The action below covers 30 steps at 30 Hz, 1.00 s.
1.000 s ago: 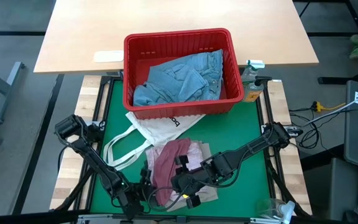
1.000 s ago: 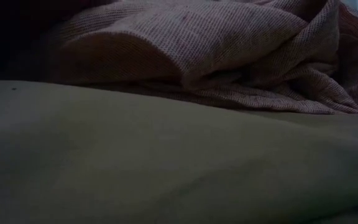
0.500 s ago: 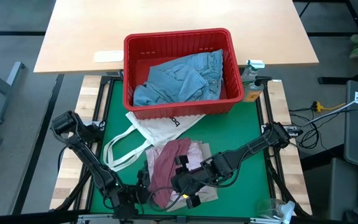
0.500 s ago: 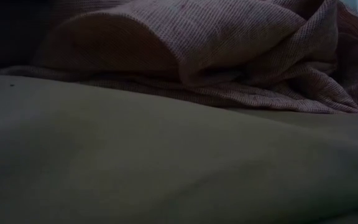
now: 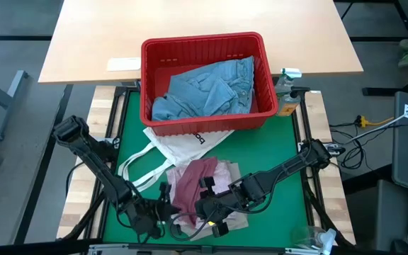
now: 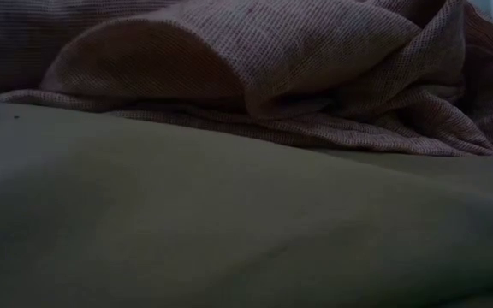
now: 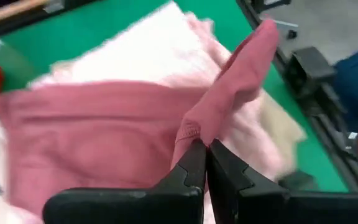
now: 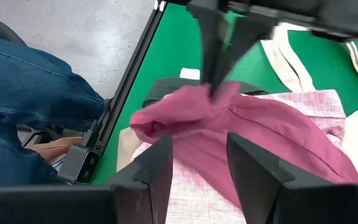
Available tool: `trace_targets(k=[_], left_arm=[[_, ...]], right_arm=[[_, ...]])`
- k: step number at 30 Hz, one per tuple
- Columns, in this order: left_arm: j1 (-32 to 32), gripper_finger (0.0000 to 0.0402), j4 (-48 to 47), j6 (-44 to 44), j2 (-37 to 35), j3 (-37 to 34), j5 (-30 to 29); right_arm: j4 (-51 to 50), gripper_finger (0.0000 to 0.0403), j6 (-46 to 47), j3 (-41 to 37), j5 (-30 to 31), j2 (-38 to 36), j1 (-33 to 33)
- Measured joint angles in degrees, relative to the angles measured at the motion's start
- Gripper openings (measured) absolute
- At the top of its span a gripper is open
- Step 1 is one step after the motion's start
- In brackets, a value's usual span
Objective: Fold laundry
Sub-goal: Fold the purple panty
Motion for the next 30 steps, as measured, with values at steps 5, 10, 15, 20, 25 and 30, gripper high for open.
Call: trace_targets(k=[5, 10, 15, 20, 25, 30], left_arm=[[3.4, 0.0002, -0.28, 5.61, -2.03, 0.0, -0.87], [7.06, 0.0002, -0.7, 8.73, -2.45, 0.0, -0.83], [10.0, 0.0002, -5.13, 8.51, -2.45, 0.0, -0.85], [11.8, 0.0002, -7.32, 8.46, -2.45, 0.0, -0.81], [13.24, 0.0006, -7.34, 8.38, -2.45, 0.0, -0.79], [12.9, 0.0007, -7.34, 8.37, -2.7, 0.0, -0.79]], right_arm=[[0.02, 0.015, 0.0, 0.0, 0.0, 0.0, 0.0], [0.02, 0.015, -0.02, 0.0, 0.0, 0.0, 0.01], [-0.01, 0.015, -0.02, 0.0, 0.0, 0.0, 0.02], [-0.09, 0.015, -0.02, 0.0, 0.09, 0.0, 0.02], [-0.85, 0.015, -0.23, 0.0, 2.22, 0.0, 0.01], [-3.26, 0.015, -0.25, 0.0, 3.55, 0.0, 0.0]])
